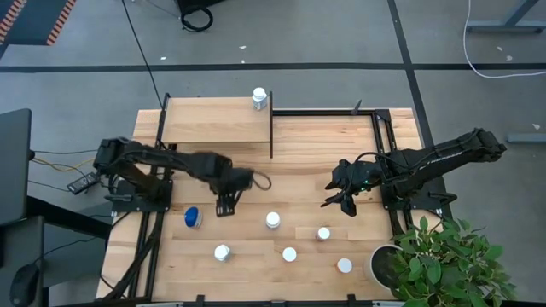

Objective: Pick and place medicine bottles onto shelf by color
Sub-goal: Put the left orange pill bottle on the shelf

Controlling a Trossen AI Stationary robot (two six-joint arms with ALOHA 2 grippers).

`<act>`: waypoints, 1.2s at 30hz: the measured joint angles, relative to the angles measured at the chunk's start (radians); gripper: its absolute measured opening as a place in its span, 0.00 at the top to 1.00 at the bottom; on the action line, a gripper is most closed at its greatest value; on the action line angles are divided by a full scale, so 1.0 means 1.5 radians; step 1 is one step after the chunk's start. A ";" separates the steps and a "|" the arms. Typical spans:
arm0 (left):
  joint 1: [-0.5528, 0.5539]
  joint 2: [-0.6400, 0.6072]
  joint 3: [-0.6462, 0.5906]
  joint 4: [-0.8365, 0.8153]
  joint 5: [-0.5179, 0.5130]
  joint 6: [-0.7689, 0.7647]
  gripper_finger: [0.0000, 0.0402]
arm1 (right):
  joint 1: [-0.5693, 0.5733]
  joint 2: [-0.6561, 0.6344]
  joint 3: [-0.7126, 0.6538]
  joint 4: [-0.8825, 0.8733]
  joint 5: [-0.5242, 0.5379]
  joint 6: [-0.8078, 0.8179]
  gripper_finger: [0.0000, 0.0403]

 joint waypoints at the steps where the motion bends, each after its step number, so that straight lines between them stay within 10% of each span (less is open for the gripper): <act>1: 0.015 0.000 0.024 -0.020 -0.002 0.016 0.50 | 0.000 0.000 0.000 0.000 0.000 0.000 0.46; 13: 0.266 0.000 0.259 -0.131 -0.043 0.214 0.47 | 0.000 0.000 0.000 0.000 0.027 0.030 0.46; 23: 0.477 0.005 0.296 -0.095 -0.042 0.348 0.45 | 0.000 0.000 0.000 0.012 0.086 0.066 0.46; 36: 0.524 0.032 0.302 -0.038 -0.038 0.402 0.46 | -0.009 0.000 0.004 0.060 0.174 0.070 0.46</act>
